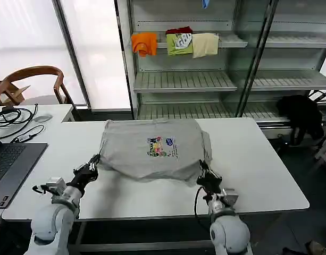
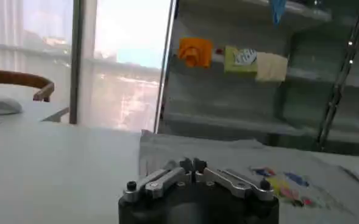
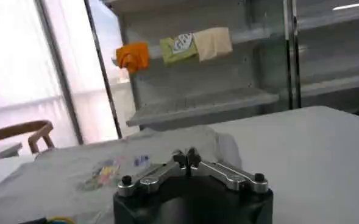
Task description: Fold and organize the clothes.
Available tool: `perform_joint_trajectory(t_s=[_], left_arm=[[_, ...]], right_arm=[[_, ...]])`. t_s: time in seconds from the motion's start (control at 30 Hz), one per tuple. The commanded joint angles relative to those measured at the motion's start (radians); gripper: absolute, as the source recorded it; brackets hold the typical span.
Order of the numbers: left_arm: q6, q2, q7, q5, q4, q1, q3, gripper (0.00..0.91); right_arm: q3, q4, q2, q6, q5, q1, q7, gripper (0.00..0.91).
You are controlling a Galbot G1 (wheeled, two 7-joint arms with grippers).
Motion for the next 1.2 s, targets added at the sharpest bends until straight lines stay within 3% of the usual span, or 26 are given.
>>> perform_joint_trajectory(t_s=[0.03,0.53,0.57,0.63,0.67,0.7,0.73,0.77,0.8,0.83,1.03,1.2], left_arm=[[0.001,-0.001,-0.032,-0.001,0.125,-0.137,0.004,0.000],[0.016,0.002,0.022,0.118,0.206,-0.122,0.036,0.020],[0.015,0.001,0.022,0.130,0.210,-0.125,0.039,0.020],[0.015,-0.001,0.023,0.148,0.216,-0.128,0.040,0.020],[0.012,-0.002,0.027,0.160,0.220,-0.132,0.039,0.020],[0.008,-0.003,0.029,0.166,0.223,-0.134,0.038,0.030],[0.004,-0.003,0.028,0.173,0.225,-0.137,0.039,0.040],[0.000,-0.004,0.027,0.178,0.226,-0.140,0.038,0.101],[-0.001,-0.004,0.027,0.183,0.229,-0.143,0.039,0.373],[-0.004,-0.004,0.022,0.184,0.231,-0.147,0.039,0.887],[-0.016,-0.008,-0.006,0.186,0.229,-0.154,0.038,0.907],[-0.015,-0.008,-0.007,0.187,0.199,-0.140,0.035,0.907]], right_arm=[[0.004,-0.207,0.049,-0.004,0.000,0.223,0.013,0.000],[0.007,-0.371,0.049,-0.003,-0.085,0.277,-0.012,0.000],[0.007,-0.378,0.049,-0.002,-0.088,0.281,-0.013,0.030],[0.006,-0.391,0.049,-0.002,-0.096,0.288,-0.017,0.161],[0.004,-0.396,0.049,-0.005,-0.099,0.292,-0.015,0.736],[0.002,-0.400,0.049,-0.007,-0.102,0.296,-0.017,0.907],[0.001,-0.405,0.049,-0.005,-0.113,0.300,-0.019,0.907],[0.000,-0.409,0.049,-0.003,-0.119,0.304,-0.019,0.907],[0.001,-0.413,0.049,-0.001,-0.120,0.311,-0.020,0.907],[0.003,-0.419,0.049,0.004,-0.120,0.317,-0.019,0.907],[0.006,-0.441,0.049,0.052,-0.137,0.355,-0.002,0.907],[0.013,-0.428,0.049,0.044,-0.136,0.359,0.007,0.907]])
